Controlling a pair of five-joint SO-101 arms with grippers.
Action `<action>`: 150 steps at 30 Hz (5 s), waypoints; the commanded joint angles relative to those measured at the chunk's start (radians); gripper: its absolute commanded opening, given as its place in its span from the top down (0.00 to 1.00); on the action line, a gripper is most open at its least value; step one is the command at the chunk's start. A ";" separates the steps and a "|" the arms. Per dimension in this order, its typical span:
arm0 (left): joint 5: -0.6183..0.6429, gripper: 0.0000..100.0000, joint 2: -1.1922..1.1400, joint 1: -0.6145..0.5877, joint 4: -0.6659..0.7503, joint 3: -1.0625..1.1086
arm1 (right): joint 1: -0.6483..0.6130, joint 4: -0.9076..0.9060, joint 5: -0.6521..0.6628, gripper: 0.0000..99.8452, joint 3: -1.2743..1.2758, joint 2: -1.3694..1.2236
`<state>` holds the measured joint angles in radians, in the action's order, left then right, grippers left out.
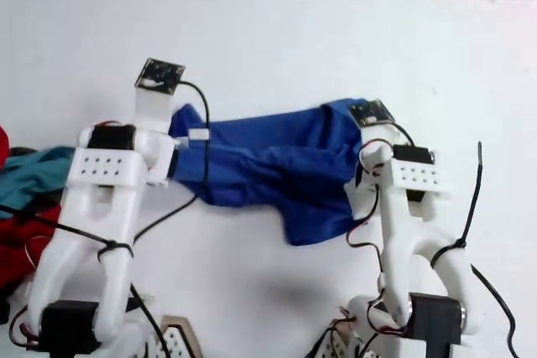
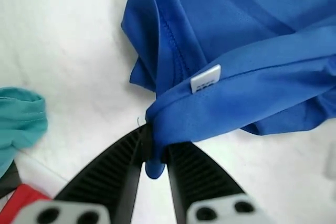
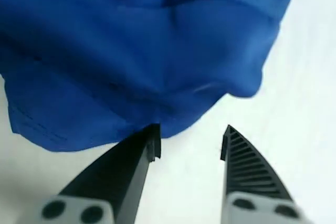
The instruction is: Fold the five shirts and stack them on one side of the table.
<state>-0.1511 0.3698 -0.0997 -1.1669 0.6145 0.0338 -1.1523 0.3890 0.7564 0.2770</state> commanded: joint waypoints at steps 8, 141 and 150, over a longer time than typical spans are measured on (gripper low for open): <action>0.008 0.98 0.040 -0.008 0.014 -0.004 | -0.036 0.051 -0.002 0.81 -0.031 -0.070; 0.227 0.76 0.040 0.081 0.138 0.389 | 0.202 -0.044 0.063 0.98 -0.061 0.199; 0.149 0.76 0.049 0.115 0.044 0.377 | 0.200 -0.039 0.063 0.98 -0.061 0.197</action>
<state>0.0176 0.3897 0.0107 -1.0810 1.0226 0.2302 -1.2045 0.4519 0.7227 0.4749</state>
